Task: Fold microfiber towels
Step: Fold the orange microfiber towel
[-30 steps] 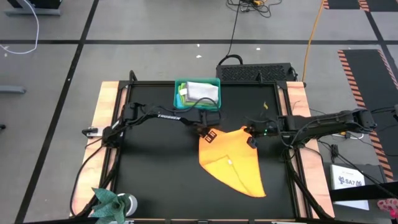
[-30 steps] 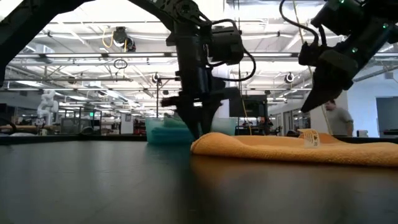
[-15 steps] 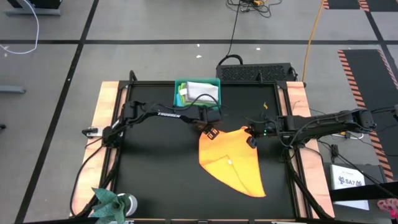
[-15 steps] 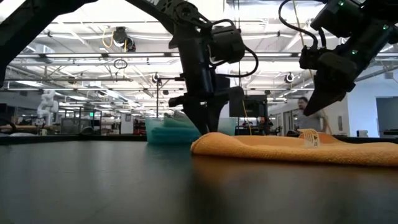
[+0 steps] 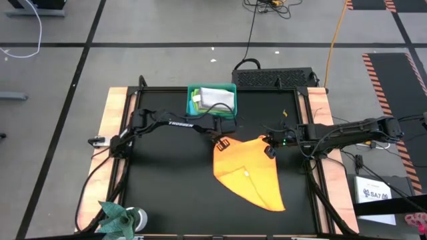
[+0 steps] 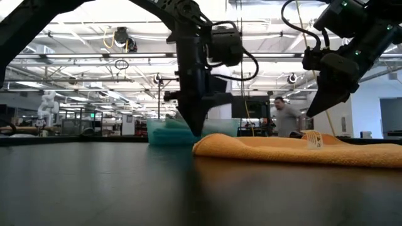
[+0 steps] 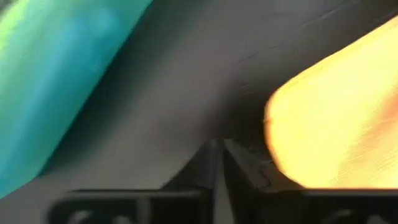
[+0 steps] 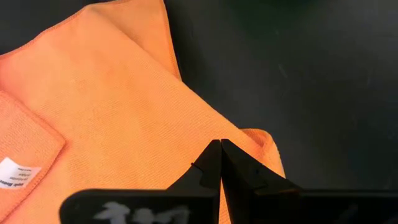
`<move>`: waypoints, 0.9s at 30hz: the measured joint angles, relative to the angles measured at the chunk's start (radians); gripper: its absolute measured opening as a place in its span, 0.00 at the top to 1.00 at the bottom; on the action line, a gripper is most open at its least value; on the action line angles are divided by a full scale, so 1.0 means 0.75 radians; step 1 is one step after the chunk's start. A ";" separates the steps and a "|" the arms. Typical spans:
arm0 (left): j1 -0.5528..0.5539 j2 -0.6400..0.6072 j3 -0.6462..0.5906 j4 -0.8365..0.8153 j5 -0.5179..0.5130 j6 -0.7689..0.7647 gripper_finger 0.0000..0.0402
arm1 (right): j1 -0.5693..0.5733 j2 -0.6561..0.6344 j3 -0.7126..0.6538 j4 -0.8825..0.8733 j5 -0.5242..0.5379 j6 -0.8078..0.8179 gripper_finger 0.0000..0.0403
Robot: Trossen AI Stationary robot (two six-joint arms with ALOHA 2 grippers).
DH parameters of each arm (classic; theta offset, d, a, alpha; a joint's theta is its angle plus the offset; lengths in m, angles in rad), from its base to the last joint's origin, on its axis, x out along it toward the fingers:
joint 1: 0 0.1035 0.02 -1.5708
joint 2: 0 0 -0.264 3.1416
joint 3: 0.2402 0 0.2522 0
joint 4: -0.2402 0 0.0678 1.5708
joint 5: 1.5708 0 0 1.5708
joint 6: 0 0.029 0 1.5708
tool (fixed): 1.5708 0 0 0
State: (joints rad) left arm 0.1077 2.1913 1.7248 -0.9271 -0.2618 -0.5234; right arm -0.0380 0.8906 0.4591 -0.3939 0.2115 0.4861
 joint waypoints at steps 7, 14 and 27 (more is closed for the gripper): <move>-0.004 -0.064 0.001 0.127 0.218 0.036 0.99 | 0.000 0.000 0.000 0.002 0.002 0.014 1.00; -0.048 -0.001 0.000 0.253 0.219 0.067 1.00 | 0.000 -0.001 0.000 0.002 0.002 0.034 1.00; -0.036 0.081 0.001 0.272 0.013 0.049 1.00 | 0.001 0.002 0.002 0.022 0.001 0.040 1.00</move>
State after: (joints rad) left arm 0.0804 2.2517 1.7257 -0.7233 -0.2524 -0.4866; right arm -0.0376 0.8921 0.4606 -0.3776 0.2125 0.5163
